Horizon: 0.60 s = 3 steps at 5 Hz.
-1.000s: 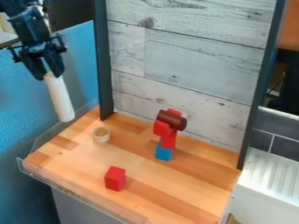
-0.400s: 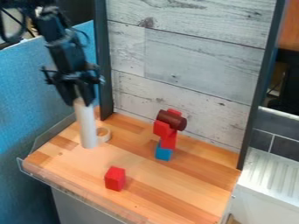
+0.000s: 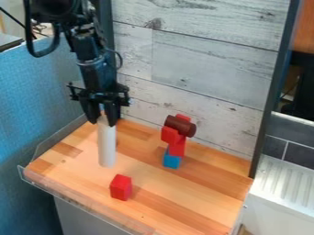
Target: Move the cylinder on top of the red cube
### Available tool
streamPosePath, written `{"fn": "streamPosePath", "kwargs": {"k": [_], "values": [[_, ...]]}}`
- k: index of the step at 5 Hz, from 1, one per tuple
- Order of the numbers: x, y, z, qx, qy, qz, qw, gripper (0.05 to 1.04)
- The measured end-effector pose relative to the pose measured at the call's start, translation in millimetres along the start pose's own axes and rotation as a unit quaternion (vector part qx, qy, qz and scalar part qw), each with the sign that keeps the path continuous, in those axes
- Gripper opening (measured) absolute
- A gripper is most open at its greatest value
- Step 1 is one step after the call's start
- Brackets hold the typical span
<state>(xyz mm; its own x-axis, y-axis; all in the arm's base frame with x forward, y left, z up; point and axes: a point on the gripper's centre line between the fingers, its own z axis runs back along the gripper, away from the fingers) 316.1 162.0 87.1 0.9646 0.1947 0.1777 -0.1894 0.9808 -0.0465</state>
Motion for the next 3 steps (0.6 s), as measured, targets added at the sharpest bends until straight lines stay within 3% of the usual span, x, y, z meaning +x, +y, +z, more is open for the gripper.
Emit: {"fn": "streamPosePath", "kwargs": {"k": [3], "values": [[3.4,-21.1,-4.4,0.003,0.005,-0.012,0.9999,0.484]]}}
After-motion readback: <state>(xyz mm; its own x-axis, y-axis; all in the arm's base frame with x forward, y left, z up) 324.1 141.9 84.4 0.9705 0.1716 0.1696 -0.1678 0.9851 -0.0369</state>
